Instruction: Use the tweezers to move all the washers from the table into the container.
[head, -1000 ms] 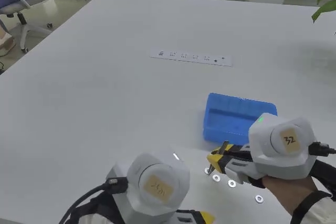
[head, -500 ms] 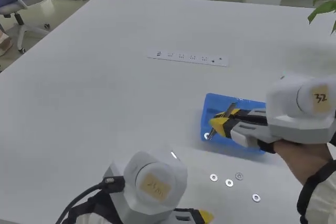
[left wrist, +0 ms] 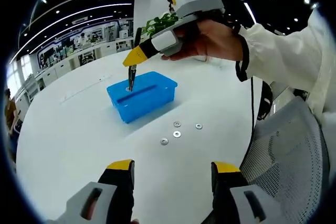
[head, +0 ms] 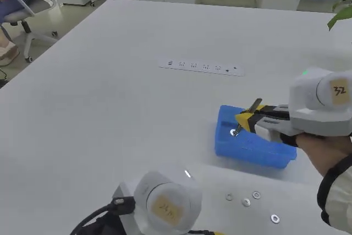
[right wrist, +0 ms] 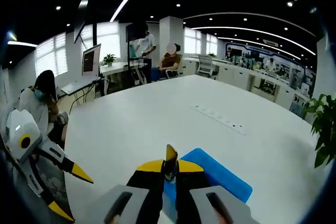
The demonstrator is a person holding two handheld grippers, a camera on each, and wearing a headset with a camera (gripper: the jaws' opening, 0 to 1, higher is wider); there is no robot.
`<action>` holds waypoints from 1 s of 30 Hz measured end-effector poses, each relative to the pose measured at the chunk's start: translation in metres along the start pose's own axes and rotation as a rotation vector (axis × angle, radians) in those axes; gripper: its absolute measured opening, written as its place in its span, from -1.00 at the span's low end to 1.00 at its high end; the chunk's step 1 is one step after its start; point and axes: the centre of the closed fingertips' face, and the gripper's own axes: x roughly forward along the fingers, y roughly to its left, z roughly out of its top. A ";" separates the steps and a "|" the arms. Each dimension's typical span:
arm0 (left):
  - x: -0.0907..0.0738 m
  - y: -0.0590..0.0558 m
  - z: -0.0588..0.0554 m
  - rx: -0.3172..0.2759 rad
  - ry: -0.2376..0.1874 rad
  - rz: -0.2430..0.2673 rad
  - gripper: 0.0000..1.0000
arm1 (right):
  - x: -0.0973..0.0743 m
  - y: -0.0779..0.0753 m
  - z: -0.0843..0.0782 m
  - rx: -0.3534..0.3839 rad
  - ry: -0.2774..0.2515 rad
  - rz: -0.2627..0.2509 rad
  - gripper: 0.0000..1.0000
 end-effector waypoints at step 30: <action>0.002 0.004 0.004 0.019 0.001 0.014 0.15 | 0.052 -0.010 -0.058 0.010 0.176 -0.009 -0.93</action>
